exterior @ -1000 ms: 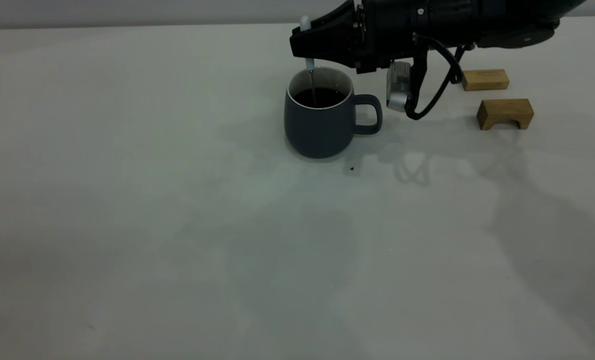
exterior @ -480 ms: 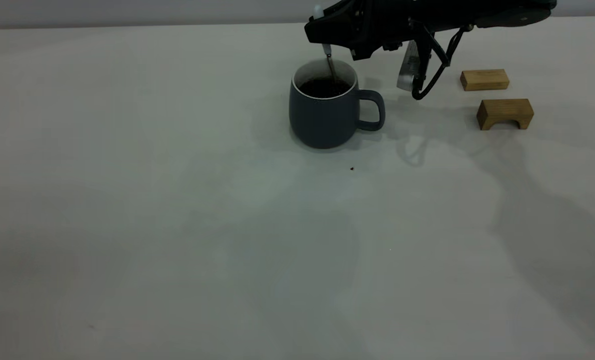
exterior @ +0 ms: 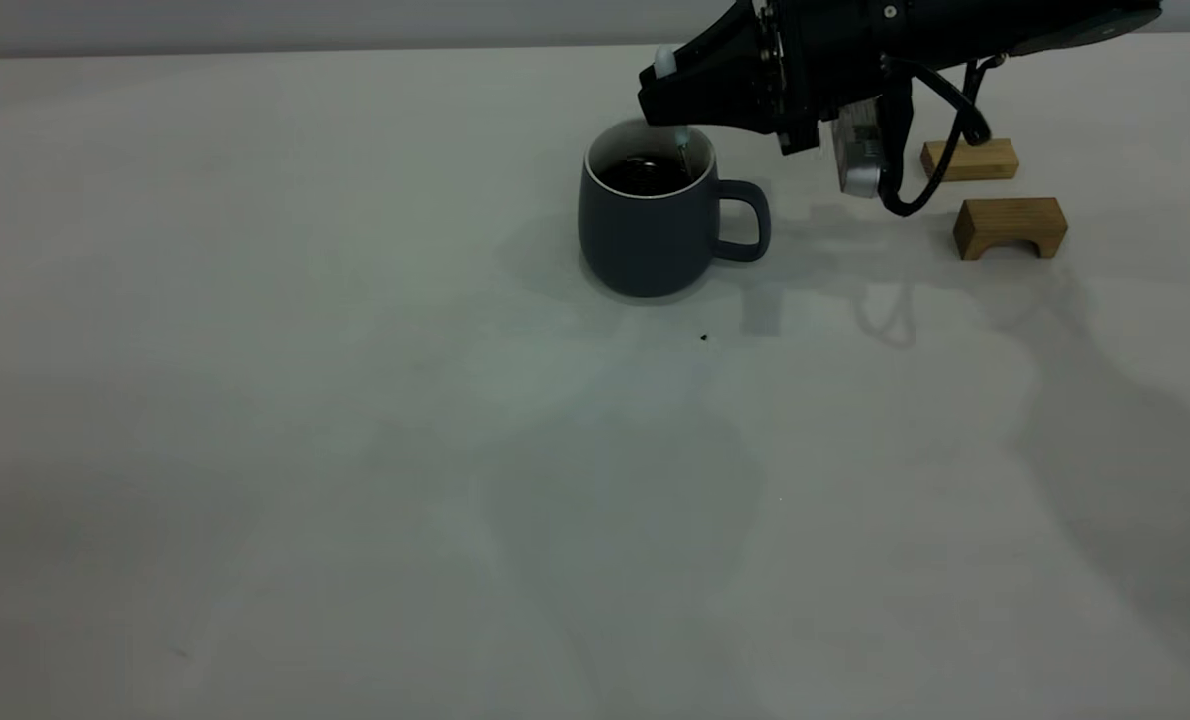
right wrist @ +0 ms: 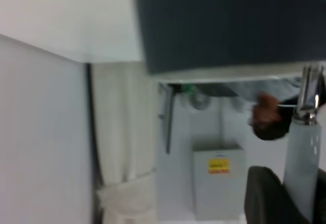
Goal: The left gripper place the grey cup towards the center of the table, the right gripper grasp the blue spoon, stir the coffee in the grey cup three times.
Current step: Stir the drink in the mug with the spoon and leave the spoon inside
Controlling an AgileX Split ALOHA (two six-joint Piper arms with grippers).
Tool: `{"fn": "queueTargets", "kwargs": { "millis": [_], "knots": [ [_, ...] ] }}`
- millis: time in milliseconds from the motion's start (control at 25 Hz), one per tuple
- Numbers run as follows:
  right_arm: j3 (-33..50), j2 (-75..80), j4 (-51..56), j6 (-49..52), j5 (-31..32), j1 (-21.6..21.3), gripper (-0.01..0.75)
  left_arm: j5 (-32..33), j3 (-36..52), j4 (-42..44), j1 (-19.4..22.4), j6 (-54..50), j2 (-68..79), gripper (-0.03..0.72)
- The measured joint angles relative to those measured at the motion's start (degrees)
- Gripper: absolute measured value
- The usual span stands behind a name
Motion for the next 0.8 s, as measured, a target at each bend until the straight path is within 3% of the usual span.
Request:
{"fn": "queueTargets", "kwargs": {
  "millis": [320, 640, 800],
  "knots": [
    [0.0, 0.1, 9.0, 0.0, 0.4, 3.4, 0.133, 0.0, 0.0, 0.0, 0.0, 0.0, 0.0, 0.585],
    [0.0, 0.1, 13.1, 0.0, -12.4, 3.8, 0.133, 0.0, 0.0, 0.0, 0.0, 0.0, 0.0, 0.585],
    [0.0, 0.1, 12.8, -0.1, -13.4, 3.1, 0.133, 0.0, 0.0, 0.0, 0.0, 0.0, 0.0, 0.585]
  ]
}}
